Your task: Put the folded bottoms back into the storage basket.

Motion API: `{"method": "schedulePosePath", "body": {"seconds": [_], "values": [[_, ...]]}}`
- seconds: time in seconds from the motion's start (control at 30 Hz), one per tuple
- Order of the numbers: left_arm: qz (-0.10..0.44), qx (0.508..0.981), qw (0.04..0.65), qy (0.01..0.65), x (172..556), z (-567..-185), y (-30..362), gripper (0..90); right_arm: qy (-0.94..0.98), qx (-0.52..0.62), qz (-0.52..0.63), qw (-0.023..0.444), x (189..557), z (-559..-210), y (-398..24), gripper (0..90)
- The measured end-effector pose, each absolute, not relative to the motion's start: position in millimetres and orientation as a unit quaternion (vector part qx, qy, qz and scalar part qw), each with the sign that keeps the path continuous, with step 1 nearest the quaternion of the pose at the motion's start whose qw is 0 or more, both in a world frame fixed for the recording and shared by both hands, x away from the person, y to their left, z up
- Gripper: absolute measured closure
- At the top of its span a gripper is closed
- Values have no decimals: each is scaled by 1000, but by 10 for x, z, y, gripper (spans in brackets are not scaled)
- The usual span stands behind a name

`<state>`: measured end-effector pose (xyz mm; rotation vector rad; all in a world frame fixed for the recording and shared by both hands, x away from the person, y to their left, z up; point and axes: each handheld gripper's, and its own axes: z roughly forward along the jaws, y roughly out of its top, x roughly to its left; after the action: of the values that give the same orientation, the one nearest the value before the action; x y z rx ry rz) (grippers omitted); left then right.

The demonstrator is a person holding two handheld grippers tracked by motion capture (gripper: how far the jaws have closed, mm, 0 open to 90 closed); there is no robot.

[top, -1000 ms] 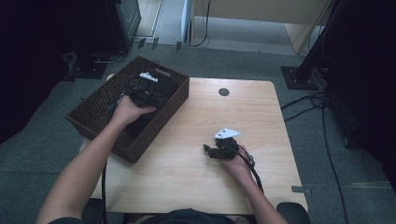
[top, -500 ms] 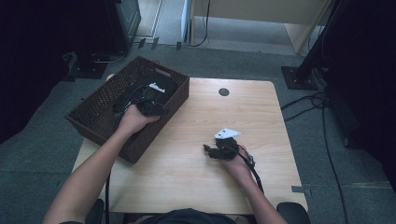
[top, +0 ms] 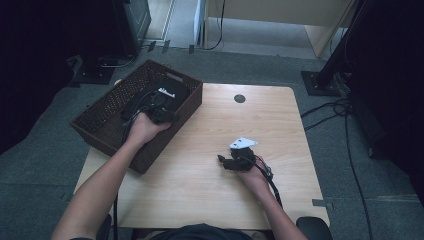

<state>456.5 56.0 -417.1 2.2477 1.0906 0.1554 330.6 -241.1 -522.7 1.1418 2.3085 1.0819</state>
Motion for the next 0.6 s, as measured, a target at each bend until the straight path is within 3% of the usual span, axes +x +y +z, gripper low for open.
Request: {"method": "schedulePosePath", "body": {"seconds": [0.6], "values": [[61, 831, 323, 449, 4574, -4182, 660, 768, 814, 402, 382, 173, 3304, -5228, -2409, 359]]}}
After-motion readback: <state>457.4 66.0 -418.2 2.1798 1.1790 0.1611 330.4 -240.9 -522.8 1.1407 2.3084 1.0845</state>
